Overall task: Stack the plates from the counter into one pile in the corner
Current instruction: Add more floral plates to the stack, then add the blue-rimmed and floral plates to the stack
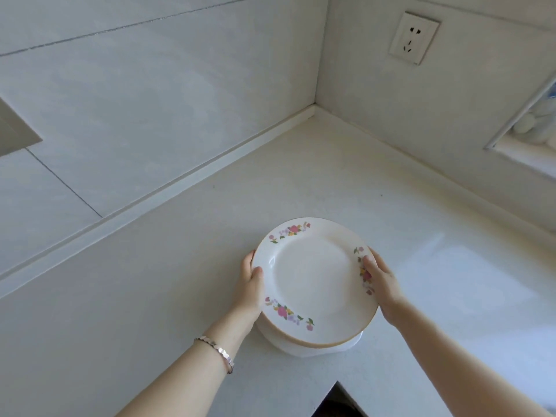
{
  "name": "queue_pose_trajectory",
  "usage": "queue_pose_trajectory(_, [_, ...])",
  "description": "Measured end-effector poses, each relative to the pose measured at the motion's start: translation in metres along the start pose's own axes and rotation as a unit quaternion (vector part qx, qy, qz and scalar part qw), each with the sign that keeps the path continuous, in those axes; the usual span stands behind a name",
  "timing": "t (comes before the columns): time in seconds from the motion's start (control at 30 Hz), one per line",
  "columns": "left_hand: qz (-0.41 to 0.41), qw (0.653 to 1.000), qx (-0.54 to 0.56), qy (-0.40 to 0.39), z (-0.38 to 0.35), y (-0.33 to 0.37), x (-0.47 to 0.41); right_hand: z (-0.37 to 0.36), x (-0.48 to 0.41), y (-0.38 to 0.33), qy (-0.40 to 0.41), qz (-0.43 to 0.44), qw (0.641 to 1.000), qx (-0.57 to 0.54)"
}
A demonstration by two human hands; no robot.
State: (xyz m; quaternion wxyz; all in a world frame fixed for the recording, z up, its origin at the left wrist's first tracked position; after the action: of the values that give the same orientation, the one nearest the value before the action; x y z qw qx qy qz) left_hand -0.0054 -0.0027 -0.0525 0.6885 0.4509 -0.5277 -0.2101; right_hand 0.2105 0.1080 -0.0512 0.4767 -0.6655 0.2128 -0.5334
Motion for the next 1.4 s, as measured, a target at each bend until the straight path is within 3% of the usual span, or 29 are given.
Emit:
queue_pose_trajectory(0.1, [0.011, 0.978, -0.203, 0.034, 0.000, 0.018, -0.003, -0.002, 0.003, -0.010, 0.009, -0.017, 0.999, 0.035])
queue_pose_trajectory(0.2, [-0.075, 0.899, -0.426, 0.074, -0.016, 0.044, 0.001, 0.004, 0.007, -0.016, 0.068, -0.028, 0.994, 0.085])
queue_pose_trajectory(0.27, [-0.218, 0.856, -0.465, 0.067, -0.041, 0.065, 0.009, 0.014, 0.018, -0.018, 0.111, -0.027, 0.986, 0.121])
queue_pose_trajectory(0.33, [-0.281, 0.856, -0.434, -0.009, -0.069, 0.076, 0.015, 0.027, 0.033, -0.014, 0.123, -0.036, 0.983, 0.129])
queue_pose_trajectory(0.4, [-0.212, 0.876, -0.410, -0.143, -0.100, 0.075, 0.016, 0.043, 0.053, -0.005, 0.112, -0.046, 0.987, 0.103])
queue_pose_trajectory(0.47, [-0.137, 0.865, -0.411, -0.254, -0.135, 0.069, 0.016, 0.062, 0.072, 0.002, 0.113, -0.050, 0.990, 0.070])
queue_pose_trajectory(0.53, [-0.078, 0.842, -0.430, -0.317, -0.169, 0.058, 0.021, 0.089, 0.097, 0.010, 0.143, -0.049, 0.987, 0.062])
queue_pose_trajectory(0.7, [-0.073, 0.774, -0.496, -0.387, -0.252, 0.041, 0.048, 0.172, 0.165, 0.042, 0.207, -0.085, 0.962, 0.156])
queue_pose_trajectory(0.9, [-0.056, 0.754, -0.495, -0.428, -0.357, 0.009, 0.084, 0.279, 0.255, 0.099, 0.251, -0.202, 0.895, 0.308])
queue_pose_trajectory(0.97, [-0.041, 0.747, -0.497, -0.439, -0.391, -0.010, 0.094, 0.315, 0.280, 0.127, 0.310, -0.224, 0.899, 0.216])
queue_pose_trajectory(1.03, [-0.031, 0.738, -0.502, -0.450, -0.422, -0.027, 0.105, 0.342, 0.300, 0.160, 0.393, -0.208, 0.894, -0.052])
queue_pose_trajectory(1.1, [-0.030, 0.729, -0.510, -0.455, -0.448, -0.042, 0.115, 0.359, 0.310, 0.193, 0.423, -0.167, 0.827, -0.330])
queue_pose_trajectory(1.17, [-0.023, 0.724, -0.516, -0.457, -0.468, -0.056, 0.121, 0.370, 0.310, 0.218, 0.429, -0.137, 0.738, -0.503])
queue_pose_trajectory(1.27, [-0.018, 0.725, -0.523, -0.448, -0.485, -0.072, 0.122, 0.388, 0.304, 0.237, 0.437, -0.073, 0.638, -0.630])
queue_pose_trajectory(1.4, [-0.013, 0.749, -0.517, -0.414, -0.490, -0.080, 0.115, 0.408, 0.293, 0.248, 0.440, -0.014, 0.584, -0.683])
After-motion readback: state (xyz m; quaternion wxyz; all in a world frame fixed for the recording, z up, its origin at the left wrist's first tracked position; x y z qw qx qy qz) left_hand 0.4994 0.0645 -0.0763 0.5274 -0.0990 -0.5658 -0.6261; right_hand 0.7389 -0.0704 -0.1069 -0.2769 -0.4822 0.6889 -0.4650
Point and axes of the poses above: each hand's wrist, its own x-axis away from the middle knuckle, its own z-axis out of the back of the hand, y = z × x, the point moved 5 cm from there along -x, towards the middle knuckle, and after that the axes turned 10 degrees about -y, right-handed, at the moved point
